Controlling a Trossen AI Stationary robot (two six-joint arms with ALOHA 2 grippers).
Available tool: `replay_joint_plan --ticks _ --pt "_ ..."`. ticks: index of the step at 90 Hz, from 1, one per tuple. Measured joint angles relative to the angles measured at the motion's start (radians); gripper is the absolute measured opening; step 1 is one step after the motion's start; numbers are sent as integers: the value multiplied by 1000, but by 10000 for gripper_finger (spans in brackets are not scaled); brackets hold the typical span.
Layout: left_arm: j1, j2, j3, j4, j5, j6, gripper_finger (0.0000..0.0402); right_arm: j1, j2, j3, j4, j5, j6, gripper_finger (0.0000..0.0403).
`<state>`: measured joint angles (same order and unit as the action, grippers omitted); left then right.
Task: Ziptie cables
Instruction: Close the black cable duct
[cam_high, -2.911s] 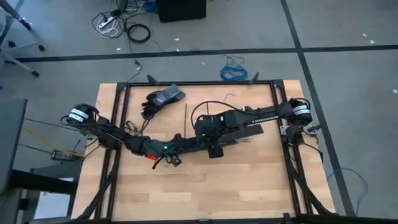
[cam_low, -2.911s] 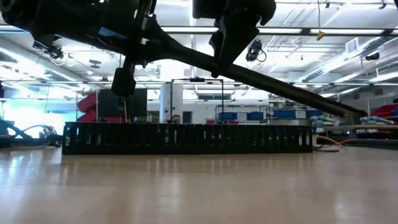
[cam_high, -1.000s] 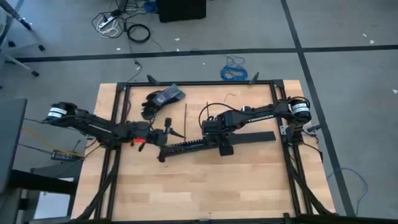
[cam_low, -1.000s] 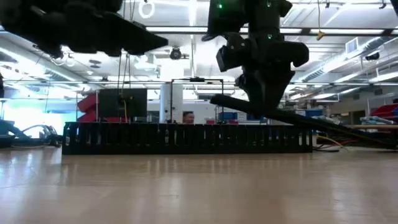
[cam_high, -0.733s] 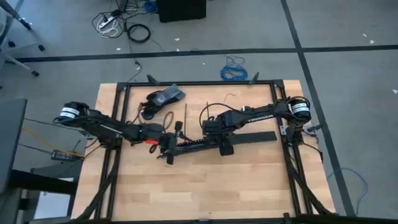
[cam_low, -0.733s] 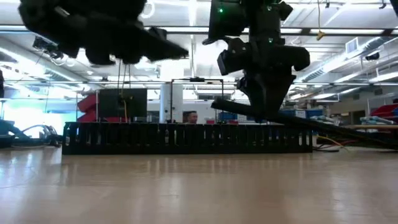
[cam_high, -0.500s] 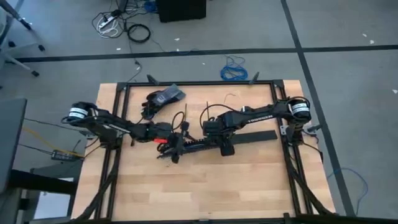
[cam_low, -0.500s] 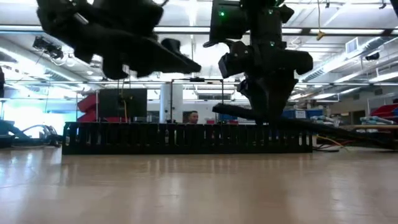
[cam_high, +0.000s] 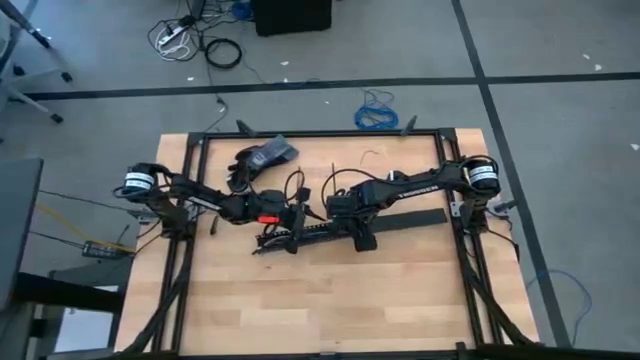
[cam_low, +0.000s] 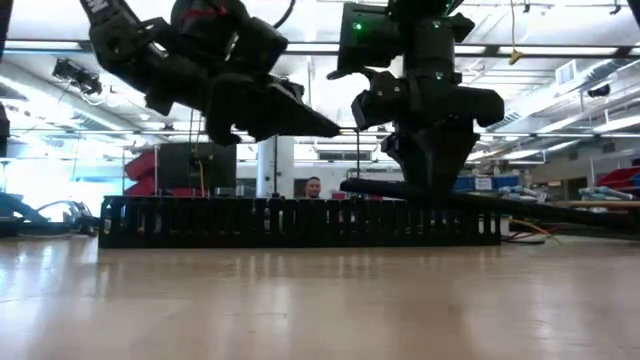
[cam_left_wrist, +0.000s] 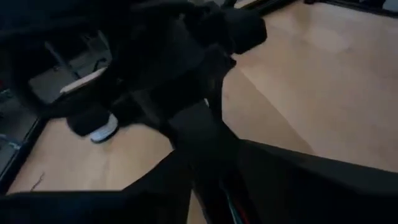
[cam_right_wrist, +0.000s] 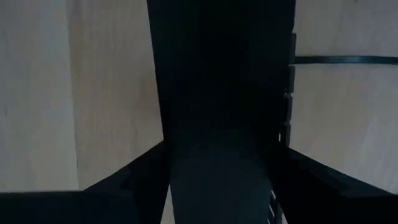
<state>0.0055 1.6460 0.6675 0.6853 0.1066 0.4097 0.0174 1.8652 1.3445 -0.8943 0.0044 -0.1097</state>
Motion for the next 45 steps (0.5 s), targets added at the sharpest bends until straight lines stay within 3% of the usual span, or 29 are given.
replay_joint_plan --ticks 21,45 --pt "0 101 44 -7 27 -22 67 0 0 0 6 0 1 239" --pt "0 112 48 1 28 -22 40 2 0 0 7 33 3 239"
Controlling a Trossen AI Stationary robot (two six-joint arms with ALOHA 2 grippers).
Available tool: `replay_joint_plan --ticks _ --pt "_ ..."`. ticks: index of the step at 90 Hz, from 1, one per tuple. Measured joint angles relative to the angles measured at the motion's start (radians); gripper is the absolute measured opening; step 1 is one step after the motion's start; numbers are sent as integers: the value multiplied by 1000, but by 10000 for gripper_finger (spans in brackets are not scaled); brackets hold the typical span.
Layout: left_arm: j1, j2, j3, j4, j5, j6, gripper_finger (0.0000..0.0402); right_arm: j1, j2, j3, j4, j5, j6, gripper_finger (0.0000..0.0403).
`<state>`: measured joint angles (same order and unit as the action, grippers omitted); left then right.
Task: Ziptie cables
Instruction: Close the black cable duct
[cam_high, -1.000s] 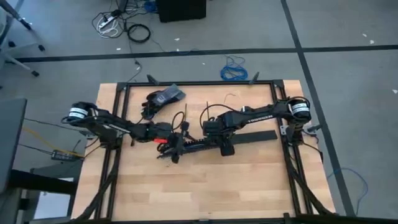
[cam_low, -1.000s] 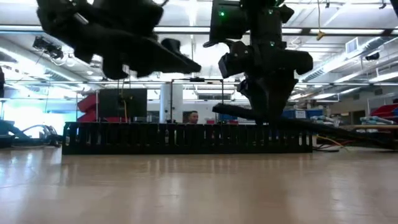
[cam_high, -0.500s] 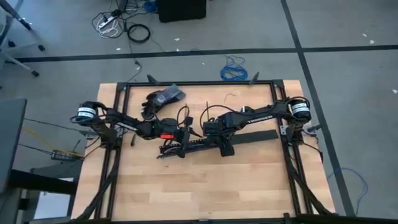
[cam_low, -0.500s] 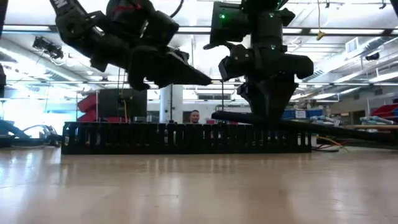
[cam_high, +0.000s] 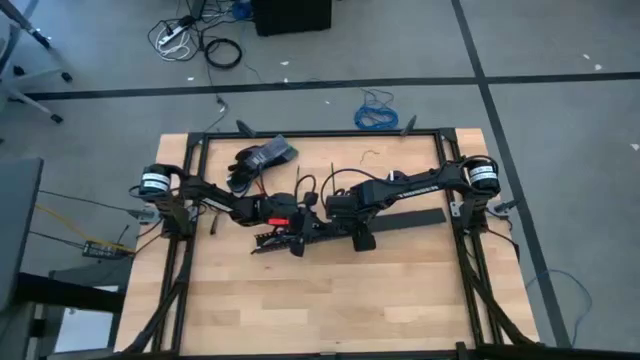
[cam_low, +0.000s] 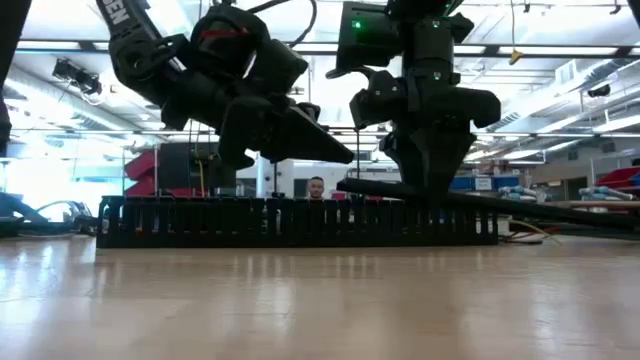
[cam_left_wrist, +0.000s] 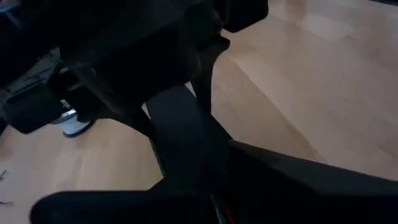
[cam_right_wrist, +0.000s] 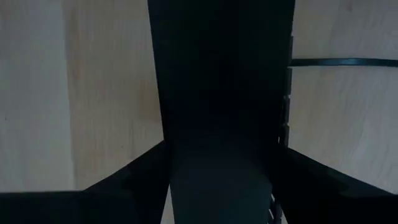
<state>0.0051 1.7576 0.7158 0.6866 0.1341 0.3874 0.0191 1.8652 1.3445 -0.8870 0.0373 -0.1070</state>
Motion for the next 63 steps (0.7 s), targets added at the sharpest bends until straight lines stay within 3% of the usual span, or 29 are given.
replay_joint_plan --ticks 29,63 --pt "0 -1 0 3 0 5 39 26 0 43 -39 67 -27 239" --pt "1 -2 0 20 -5 28 38 8 0 89 -72 37 -89 239"
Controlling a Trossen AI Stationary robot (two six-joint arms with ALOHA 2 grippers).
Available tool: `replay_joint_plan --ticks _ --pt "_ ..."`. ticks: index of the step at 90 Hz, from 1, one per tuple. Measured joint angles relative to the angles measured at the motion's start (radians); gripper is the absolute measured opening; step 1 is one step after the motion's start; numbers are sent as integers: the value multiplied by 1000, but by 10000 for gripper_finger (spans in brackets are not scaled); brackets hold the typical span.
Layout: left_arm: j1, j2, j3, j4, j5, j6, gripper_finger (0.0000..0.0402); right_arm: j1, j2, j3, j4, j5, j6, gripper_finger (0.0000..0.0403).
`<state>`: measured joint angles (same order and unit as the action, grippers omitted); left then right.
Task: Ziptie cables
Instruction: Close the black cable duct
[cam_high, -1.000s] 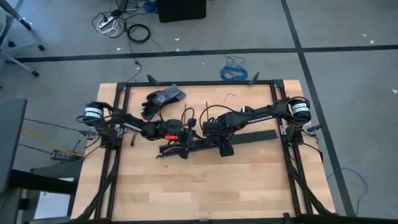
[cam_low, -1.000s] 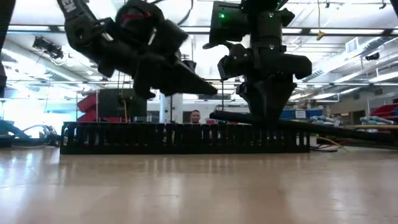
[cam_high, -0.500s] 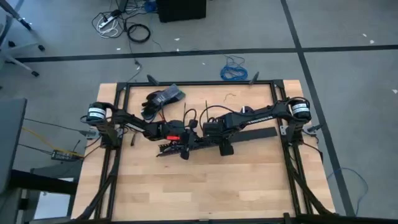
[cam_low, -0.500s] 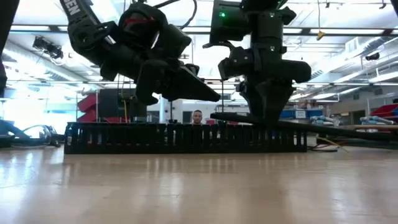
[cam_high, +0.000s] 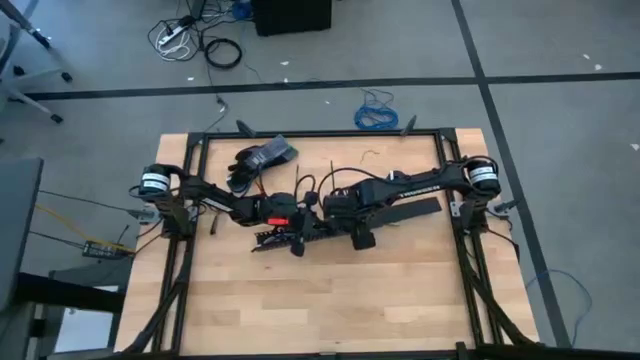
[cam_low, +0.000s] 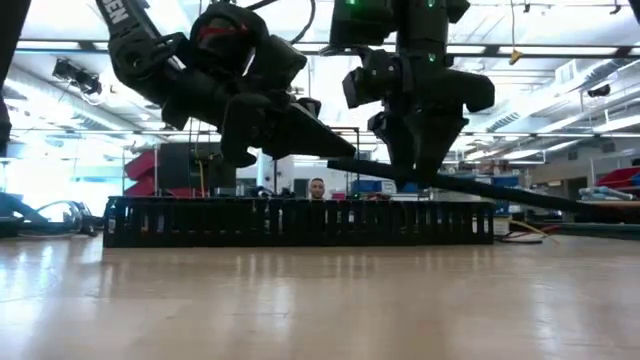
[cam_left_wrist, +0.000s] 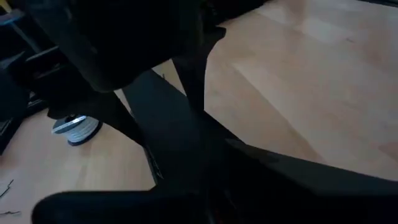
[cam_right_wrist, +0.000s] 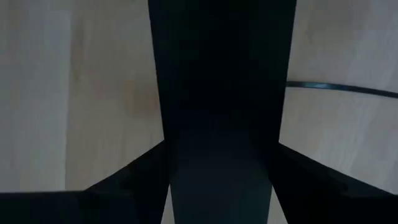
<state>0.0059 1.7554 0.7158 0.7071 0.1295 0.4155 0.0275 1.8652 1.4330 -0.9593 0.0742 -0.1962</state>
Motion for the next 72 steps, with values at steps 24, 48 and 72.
replay_joint_plan --ticks 24,48,72 --pt "1 0 0 -1 -27 0 38 -38 0 0 10 -52 -45 239" --pt "8 0 0 -20 -42 -1 38 -51 0 0 13 -74 -53 239" --pt "17 0 0 -34 -46 -6 38 -62 0 0 15 -79 -56 239"
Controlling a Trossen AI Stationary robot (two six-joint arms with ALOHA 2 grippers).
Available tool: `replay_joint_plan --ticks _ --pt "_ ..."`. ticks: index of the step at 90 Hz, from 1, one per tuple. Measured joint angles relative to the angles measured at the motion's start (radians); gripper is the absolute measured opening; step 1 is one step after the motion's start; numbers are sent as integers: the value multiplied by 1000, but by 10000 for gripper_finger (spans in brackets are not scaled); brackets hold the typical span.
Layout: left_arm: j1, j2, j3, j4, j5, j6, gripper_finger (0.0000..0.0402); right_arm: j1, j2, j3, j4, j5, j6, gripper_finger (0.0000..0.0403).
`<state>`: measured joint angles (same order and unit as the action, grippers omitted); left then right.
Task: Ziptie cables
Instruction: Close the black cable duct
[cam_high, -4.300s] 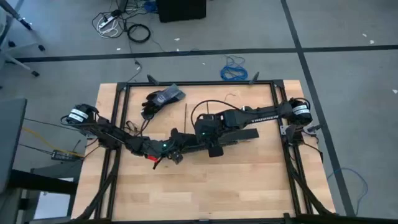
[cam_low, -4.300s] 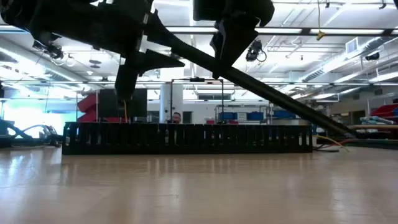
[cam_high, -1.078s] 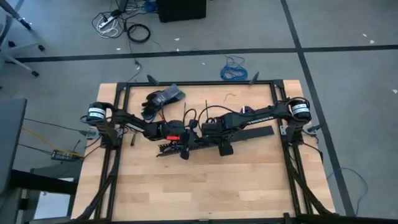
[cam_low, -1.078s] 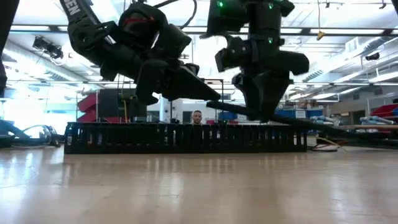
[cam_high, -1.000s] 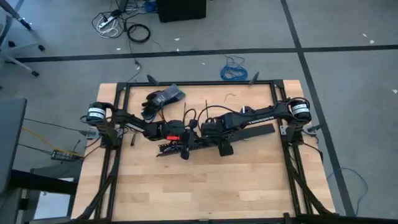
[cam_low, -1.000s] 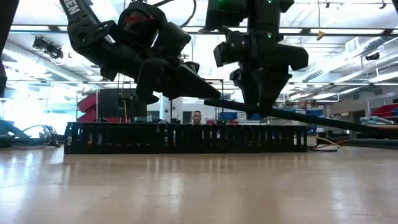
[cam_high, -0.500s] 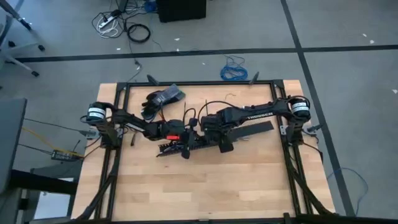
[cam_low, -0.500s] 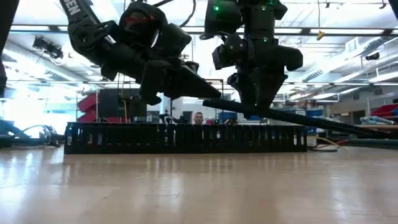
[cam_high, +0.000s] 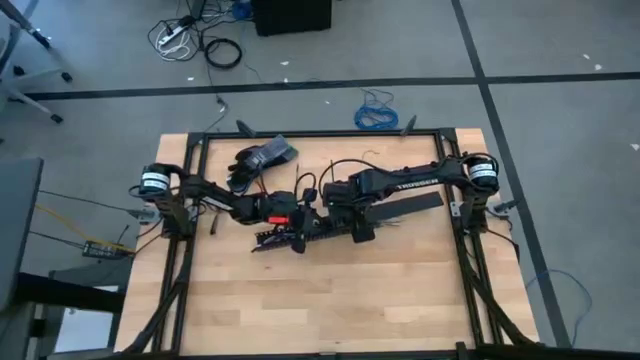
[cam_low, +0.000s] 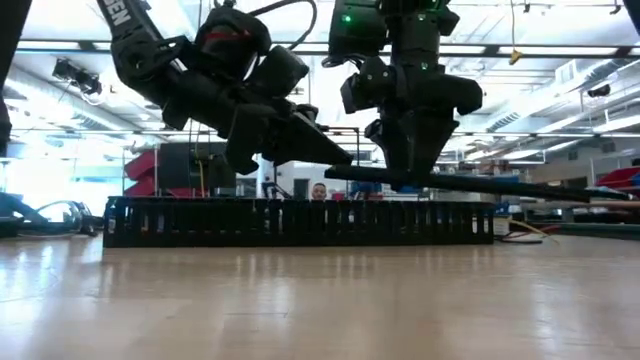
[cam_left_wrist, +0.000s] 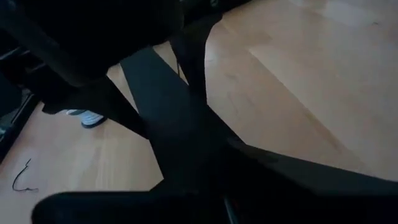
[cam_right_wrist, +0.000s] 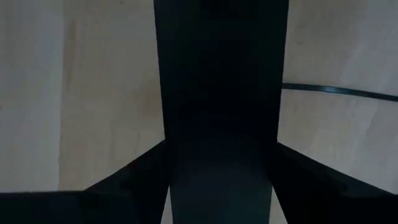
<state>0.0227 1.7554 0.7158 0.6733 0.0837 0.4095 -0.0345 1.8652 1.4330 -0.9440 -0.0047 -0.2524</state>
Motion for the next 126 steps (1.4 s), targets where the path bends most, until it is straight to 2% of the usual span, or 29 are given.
replay_joint_plan --ticks 28,55,126 --pt "3 5 0 -29 4 -6 38 0 47 1 29 -18 2 239" --pt "2 46 2 -15 4 -15 31 0 51 0 22 -14 -9 240" --pt "3 52 2 -14 3 -21 25 -2 51 0 26 -23 15 240"
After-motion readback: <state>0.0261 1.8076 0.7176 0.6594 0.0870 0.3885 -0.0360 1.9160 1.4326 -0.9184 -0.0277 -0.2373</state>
